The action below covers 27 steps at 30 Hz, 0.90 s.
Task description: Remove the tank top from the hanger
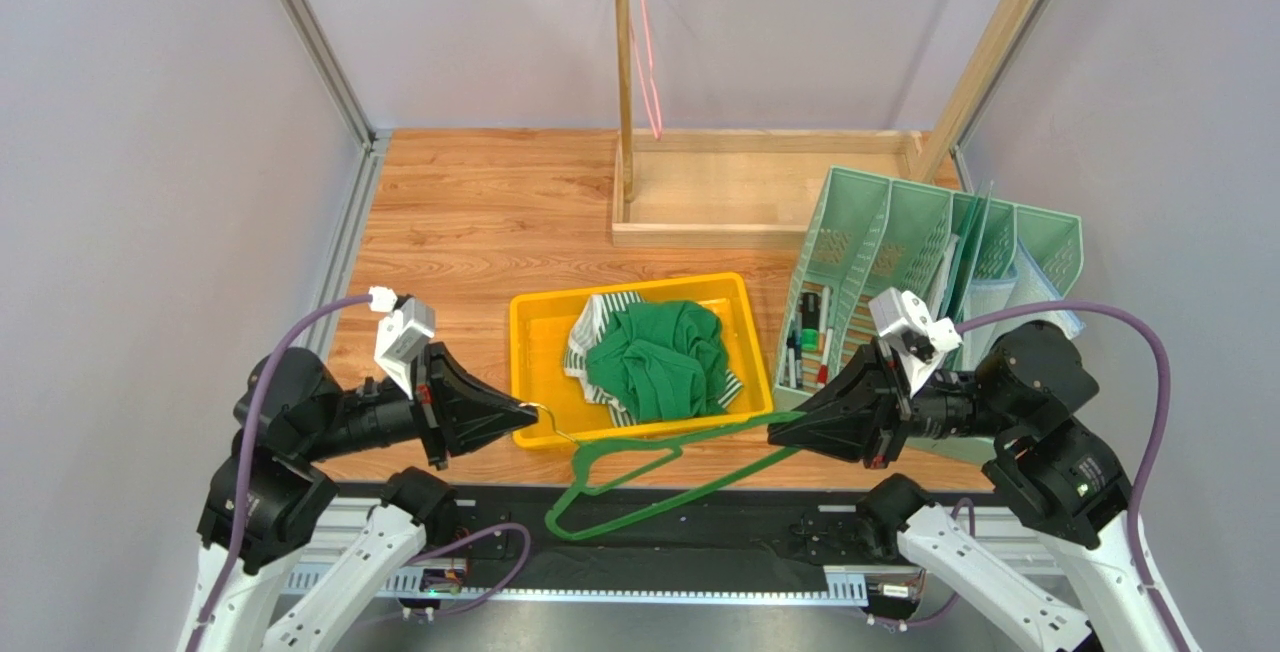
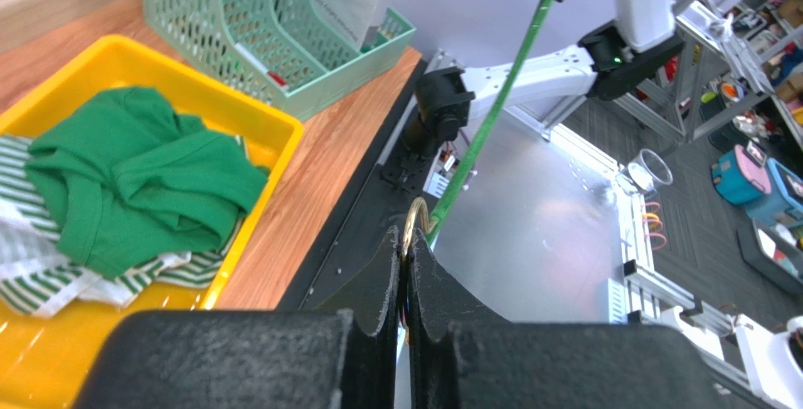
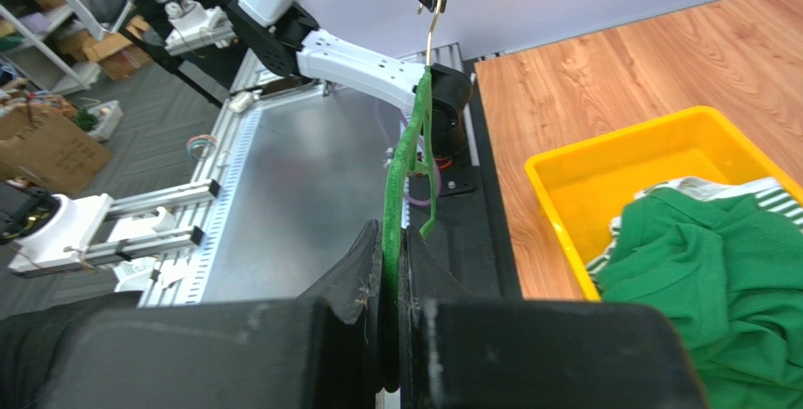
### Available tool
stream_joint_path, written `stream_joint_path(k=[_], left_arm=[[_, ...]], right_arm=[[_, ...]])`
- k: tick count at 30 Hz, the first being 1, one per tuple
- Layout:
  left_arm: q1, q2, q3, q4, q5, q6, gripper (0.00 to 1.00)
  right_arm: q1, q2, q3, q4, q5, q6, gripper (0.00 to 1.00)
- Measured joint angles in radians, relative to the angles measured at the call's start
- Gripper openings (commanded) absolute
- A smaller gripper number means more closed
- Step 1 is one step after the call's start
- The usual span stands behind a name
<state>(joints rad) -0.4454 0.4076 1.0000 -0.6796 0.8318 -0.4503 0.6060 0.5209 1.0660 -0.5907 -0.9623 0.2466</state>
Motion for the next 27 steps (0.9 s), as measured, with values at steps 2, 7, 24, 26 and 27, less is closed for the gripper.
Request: stream_joint_path(k=[2,7,24,26,27], left_arm=[[0.0,-0.015,-0.002,0.021,0.026,0.0,0.0],[-0.001,-0.024,-0.008,0.075,0.084,-0.001,0.0],[-0.001,-0.04,0.029,0.016,0.067,0.044,0.96],[-0.001,-0.046,0.041,-0.013,0.047,0.055,0.97],[-0.001,-0.048,0.051,-0.03,0.029,0.061,0.98]], right_arm=[[0.0,-0.021,-0.023,0.031,-0.011,0.036,0.0],[0.0,-0.054,-0.061,0.11,-0.031,0.126,0.0],[0.0,-0.055,-0.082,0.141,-0.035,0.18,0.0],[0.0,-0.055,-0.082,0.135,-0.031,0.177,0.0],[0.0,-0.055,-0.081,0.13,-0.029,0.175,0.0]])
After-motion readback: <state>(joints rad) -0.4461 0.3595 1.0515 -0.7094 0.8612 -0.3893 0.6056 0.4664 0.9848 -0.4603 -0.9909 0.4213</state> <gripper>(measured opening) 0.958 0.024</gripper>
